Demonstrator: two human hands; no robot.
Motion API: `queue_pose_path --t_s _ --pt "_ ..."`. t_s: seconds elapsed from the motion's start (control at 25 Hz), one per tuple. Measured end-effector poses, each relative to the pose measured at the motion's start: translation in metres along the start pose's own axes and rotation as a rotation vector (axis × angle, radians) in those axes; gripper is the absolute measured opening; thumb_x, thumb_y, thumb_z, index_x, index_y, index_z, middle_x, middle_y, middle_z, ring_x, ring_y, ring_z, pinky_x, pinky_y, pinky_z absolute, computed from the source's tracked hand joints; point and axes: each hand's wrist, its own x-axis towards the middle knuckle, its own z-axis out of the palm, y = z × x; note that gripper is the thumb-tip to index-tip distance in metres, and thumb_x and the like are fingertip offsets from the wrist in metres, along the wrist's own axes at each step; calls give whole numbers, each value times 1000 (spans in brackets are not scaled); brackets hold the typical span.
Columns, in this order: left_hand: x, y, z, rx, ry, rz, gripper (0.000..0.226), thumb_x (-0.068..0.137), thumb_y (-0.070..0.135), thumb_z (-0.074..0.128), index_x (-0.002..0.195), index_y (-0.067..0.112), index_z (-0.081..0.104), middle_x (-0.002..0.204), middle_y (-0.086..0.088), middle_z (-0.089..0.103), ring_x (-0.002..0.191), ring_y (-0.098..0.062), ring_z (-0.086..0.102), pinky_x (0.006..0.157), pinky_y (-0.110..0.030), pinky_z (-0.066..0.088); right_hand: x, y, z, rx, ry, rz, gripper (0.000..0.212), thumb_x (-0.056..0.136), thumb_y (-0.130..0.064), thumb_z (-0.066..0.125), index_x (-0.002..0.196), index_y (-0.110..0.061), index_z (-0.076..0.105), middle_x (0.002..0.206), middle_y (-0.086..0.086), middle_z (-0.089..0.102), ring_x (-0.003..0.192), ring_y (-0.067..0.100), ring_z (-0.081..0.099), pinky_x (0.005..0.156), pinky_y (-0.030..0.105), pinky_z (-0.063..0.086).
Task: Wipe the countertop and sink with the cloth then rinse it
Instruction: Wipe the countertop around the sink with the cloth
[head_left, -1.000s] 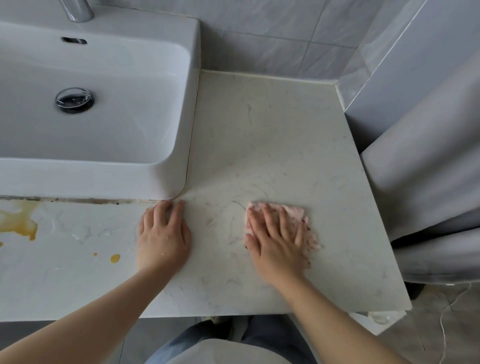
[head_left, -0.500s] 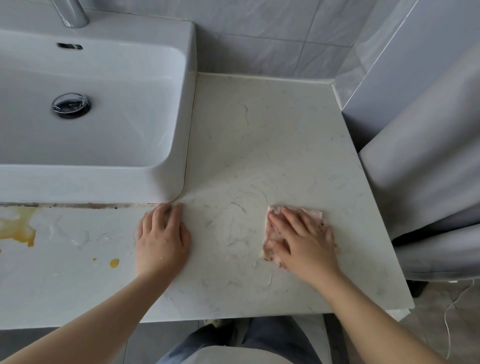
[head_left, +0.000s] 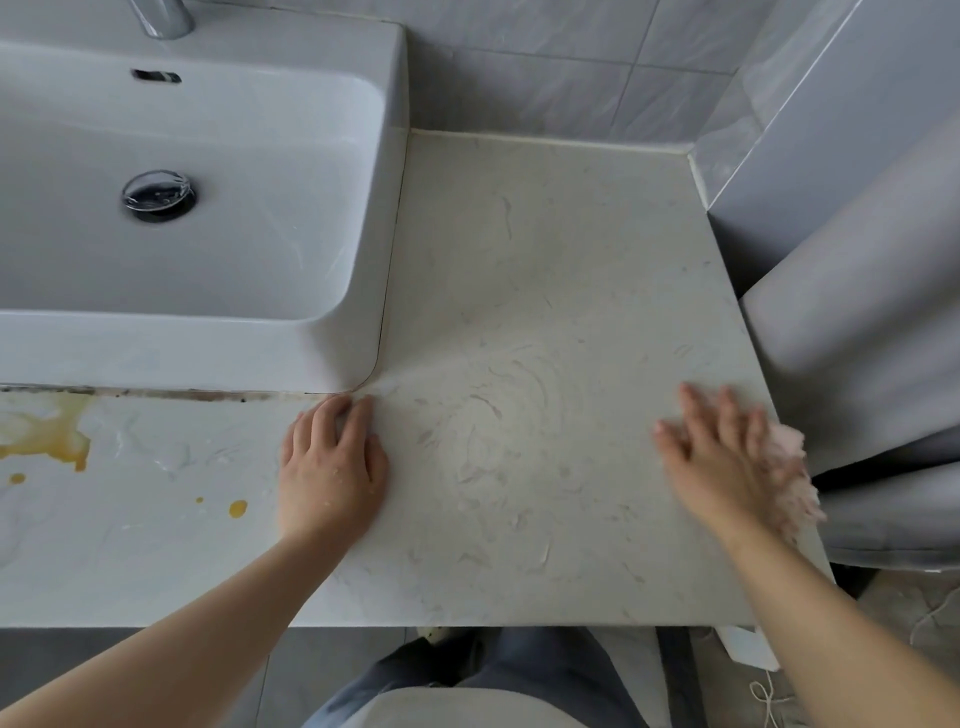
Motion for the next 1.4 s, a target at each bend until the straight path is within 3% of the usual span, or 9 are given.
queue_pose_path --t_s 0.08,0.28,0.44,0.52,0.76,1.0,1.16,1.24,1.4 --pt "0 1 2 6 3 -5 47 82 28 33 117 10 59 119 -15 55 113 -35 45 100 -49 35 -17 -11 7 -13 23 92 67 88 -69 7 149 -43 -1 160 4 -12 146 30 -11 110 66 -2" --pt "0 -1 1 -4 11 14 48 81 28 33 117 9 58 120 -16 54 113 -35 43 100 -50 34 -68 -66 39 -103 97 -570 65 95 -57 -1 147 -29 24 150 5 39 137 31 38 110 49 10" --pt "1 -1 0 -5 -5 -2 49 81 29 32 118 9 58 122 -16 53 115 -36 42 102 -50 32 -13 18 10 -9 56 -93 57 95 -54 0 149 -40 -5 160 -9 -7 147 18 -9 114 57 -7" --pt "1 0 1 5 -14 -2 51 81 30 31 119 9 57 122 -16 53 115 -36 43 102 -49 32 -18 19 10 35 76 65 59 94 -54 7 151 -38 0 160 -6 -7 147 20 -9 113 61 -2" --pt "0 1 -1 -9 -27 -9 50 81 29 32 121 9 56 124 -16 52 116 -36 41 102 -49 30 -71 -47 39 -177 100 -631 62 95 -60 3 146 -34 24 150 -1 39 138 30 36 112 54 14" --pt "0 -1 -1 -6 -22 -2 50 81 30 31 119 10 56 124 -17 52 116 -37 42 102 -49 31 -47 23 25 18 146 105 68 87 -63 1 151 -37 0 161 -3 -2 147 23 -6 114 58 1" --pt "-1 -2 1 -12 -28 7 47 81 27 36 120 11 56 123 -17 51 115 -38 41 101 -51 31 -107 -56 53 -63 98 -344 77 91 -67 4 143 -23 41 148 10 41 134 38 39 106 57 14" --pt "0 -2 0 -19 -24 5 46 81 25 38 120 11 56 124 -16 50 116 -38 40 102 -50 30 -101 -47 49 -161 80 -562 67 93 -63 6 143 -30 37 149 0 38 135 33 40 106 56 15" --pt "0 -3 -1 -33 -48 6 47 81 27 36 121 12 56 126 -15 49 118 -36 39 103 -49 28 -58 40 26 -68 111 -155 71 83 -67 -3 149 -42 6 160 -9 6 147 18 3 115 54 3"
